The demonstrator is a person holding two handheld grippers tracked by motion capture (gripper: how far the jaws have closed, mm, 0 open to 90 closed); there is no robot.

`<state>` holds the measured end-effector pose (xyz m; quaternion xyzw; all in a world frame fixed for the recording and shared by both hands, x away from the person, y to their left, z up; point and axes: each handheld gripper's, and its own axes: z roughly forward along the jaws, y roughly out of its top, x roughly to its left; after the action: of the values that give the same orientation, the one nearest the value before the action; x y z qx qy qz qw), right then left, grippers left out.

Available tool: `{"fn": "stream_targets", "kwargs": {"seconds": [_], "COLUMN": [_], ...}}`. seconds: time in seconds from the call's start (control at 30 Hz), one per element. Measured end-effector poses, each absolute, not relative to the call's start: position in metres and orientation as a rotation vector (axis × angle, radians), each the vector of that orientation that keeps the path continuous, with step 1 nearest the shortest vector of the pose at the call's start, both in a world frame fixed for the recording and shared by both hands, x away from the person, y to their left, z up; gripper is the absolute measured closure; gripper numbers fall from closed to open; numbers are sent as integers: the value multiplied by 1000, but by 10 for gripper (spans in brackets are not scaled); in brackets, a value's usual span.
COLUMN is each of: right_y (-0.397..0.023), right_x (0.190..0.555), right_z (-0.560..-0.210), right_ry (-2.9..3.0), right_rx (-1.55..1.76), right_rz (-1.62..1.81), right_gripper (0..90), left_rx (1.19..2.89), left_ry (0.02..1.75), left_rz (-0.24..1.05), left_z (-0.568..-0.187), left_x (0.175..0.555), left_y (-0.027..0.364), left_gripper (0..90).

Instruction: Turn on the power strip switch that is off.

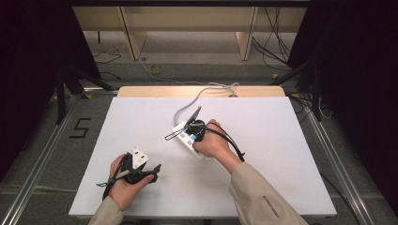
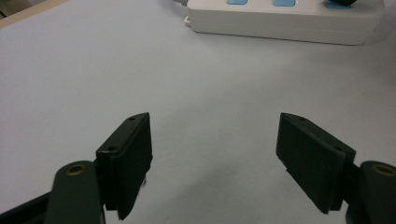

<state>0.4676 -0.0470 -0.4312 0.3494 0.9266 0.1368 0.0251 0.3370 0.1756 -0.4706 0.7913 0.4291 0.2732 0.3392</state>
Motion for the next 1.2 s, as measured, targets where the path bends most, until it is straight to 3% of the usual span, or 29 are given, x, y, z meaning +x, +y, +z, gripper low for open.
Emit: {"fn": "stream_targets", "kwargs": {"seconds": [1.2], "right_y": [-46], "right_x": [467], "right_z": [-433], "right_ry": [2867], "right_rx": [1066], "right_rz": [418], "right_gripper": [900], "left_rx": [2063], "left_ry": [1120], "left_rz": [704], "left_z": [-471], "left_x": [337], "left_y": [175], "left_gripper": [270]}}
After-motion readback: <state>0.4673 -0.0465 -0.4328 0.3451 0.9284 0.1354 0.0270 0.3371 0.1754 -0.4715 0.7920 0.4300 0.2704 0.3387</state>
